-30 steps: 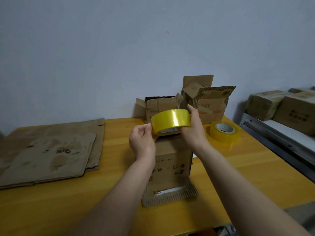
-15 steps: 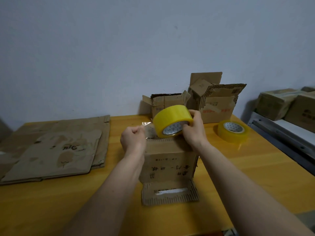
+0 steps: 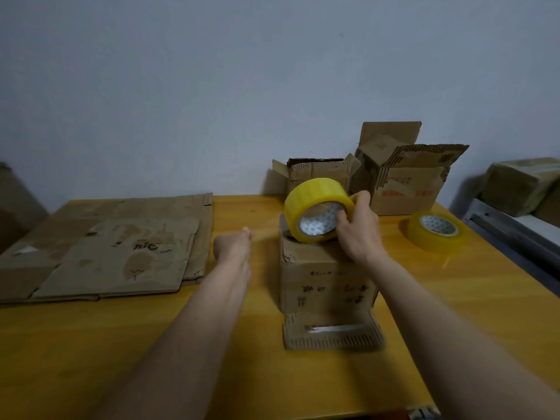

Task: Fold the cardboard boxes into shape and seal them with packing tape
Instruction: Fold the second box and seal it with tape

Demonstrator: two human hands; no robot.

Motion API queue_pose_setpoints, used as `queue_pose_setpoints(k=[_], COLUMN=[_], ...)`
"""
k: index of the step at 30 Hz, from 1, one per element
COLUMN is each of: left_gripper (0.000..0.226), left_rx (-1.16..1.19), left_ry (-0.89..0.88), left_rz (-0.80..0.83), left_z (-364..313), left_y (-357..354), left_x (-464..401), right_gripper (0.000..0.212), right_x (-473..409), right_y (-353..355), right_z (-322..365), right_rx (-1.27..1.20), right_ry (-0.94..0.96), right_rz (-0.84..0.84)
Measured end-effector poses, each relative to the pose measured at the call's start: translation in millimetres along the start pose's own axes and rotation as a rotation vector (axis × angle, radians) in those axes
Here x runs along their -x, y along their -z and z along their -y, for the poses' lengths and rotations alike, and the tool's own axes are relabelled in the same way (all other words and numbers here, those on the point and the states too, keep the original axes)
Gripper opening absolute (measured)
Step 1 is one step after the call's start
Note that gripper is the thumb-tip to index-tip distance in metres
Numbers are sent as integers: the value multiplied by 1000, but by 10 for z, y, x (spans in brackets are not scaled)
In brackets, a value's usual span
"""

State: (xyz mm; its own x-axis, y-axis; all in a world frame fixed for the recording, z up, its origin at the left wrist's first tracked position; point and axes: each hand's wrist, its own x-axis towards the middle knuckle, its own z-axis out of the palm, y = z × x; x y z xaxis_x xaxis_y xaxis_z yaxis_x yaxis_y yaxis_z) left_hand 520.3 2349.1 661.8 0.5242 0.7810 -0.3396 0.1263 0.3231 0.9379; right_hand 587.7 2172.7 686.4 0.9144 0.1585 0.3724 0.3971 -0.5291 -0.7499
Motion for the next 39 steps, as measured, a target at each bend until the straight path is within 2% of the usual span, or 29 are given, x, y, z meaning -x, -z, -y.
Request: queue_pose_setpoints(k=[2, 4, 7, 13, 17, 20, 22, 24, 26, 28, 31, 35, 39], left_gripper=[25, 24, 26, 21, 37, 74, 73, 66, 77, 103, 122, 123, 117], left_rx=[-6, -35, -81, -127, -453, -739, -672, -443, -341, -534, -875, -977, -1097], left_ry=[61, 100, 89, 80, -55, -22, -169, -449, -636, -720, -787, -767, -790], left_rz=[84, 149, 141, 199, 258, 170, 199, 353, 559, 707, 692, 665, 660], left_z=[39, 88, 130, 298, 421, 435, 479, 484, 419, 334, 308, 331, 305], left_y=[18, -5, -73, -218, -325, -266, -190, -141, -111, -118, -130, -106, -63], left_x=[-62, -83, -105, 11, 96, 34, 36, 111, 178, 152, 105, 78, 44], right_gripper=[8, 15, 26, 30, 30, 28, 28, 28, 26, 21, 20, 15, 6], right_x=[-10, -26, -23, -21, -12, -16, -11, 1, 7, 5, -14, -47, -137], right_y=[20, 34, 41, 46, 50, 68, 67, 61, 59, 64, 48, -11, 82], right_z=[-7, 14, 36, 9, -24, -43, -35, -18, -17, -28, -35, -22, -30], right_rx=[3, -13, 5, -5, -3, -9, -16, -23, -26, -27, -37, -25, -76], right_ry=[17, 14, 22, -1, 1, -9, -7, -6, -16, -32, -73, -124, -114], right_rz=[5, 9, 20, 15, 8, -11, -14, -15, -23, -31, -26, 10, -42])
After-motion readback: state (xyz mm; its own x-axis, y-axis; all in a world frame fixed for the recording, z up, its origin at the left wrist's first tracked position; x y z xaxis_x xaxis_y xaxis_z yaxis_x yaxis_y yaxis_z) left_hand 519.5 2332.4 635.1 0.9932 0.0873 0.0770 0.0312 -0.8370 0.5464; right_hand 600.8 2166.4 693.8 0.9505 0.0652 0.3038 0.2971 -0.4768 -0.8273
